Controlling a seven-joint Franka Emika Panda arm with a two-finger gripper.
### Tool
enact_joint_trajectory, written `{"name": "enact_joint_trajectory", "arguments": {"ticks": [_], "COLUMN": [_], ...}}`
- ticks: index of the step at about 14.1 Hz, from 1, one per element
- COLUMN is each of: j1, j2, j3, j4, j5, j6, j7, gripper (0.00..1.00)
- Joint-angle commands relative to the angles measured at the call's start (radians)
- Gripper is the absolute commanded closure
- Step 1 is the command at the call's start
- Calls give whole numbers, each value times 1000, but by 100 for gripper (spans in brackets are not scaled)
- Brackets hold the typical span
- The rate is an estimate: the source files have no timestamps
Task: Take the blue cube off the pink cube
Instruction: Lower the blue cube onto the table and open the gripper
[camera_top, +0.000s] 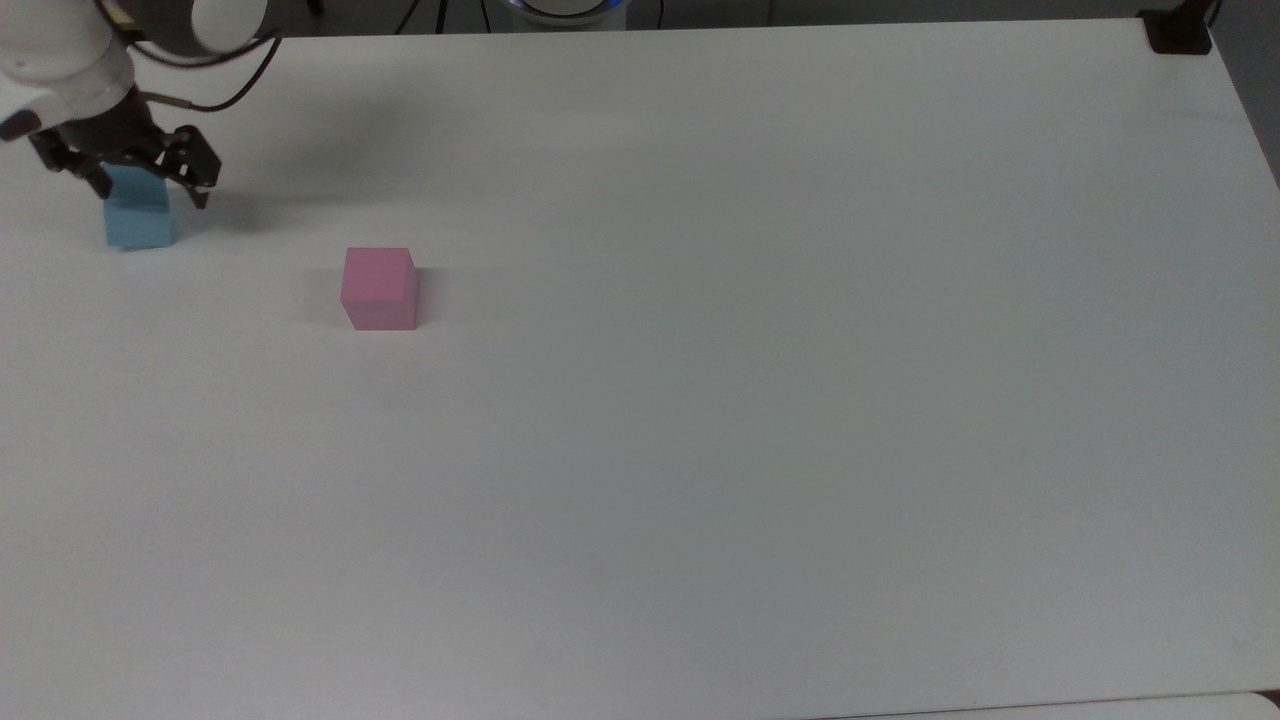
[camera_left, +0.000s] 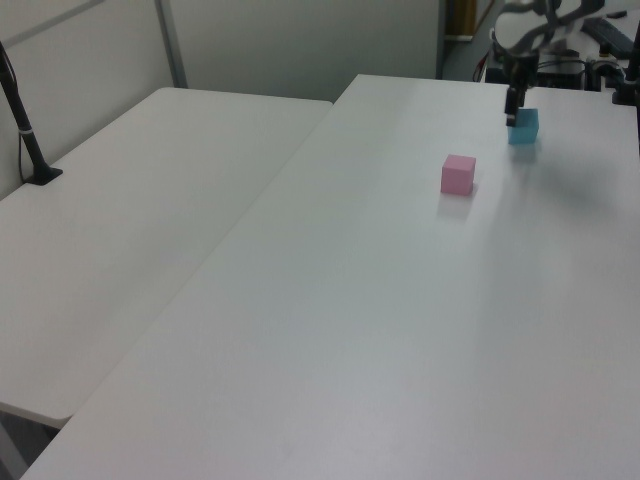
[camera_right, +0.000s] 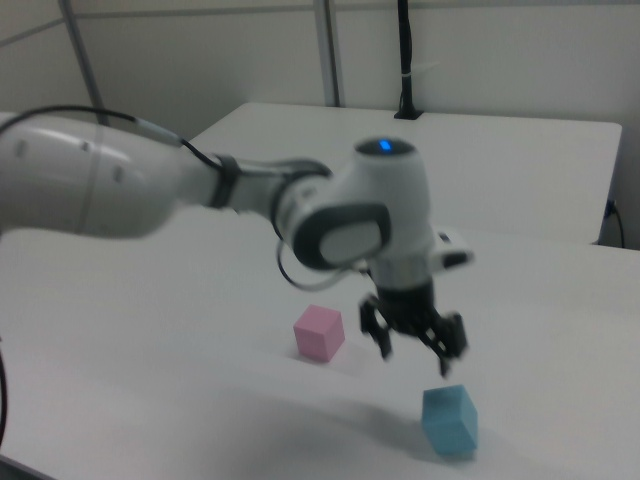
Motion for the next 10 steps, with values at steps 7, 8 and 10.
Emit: {"name": "enact_joint_trajectory", "arguments": {"ticks": [7, 8, 10], "j1": [77, 77, 76], "j2": [-368, -370, -365], "j3": [472, 475, 475], "j4": [123, 121, 118], "j5": [-235, -233, -233], "j6": [-525, -523, -516], "j7": [551, 561, 555], "gripper": [0, 0, 0]}}
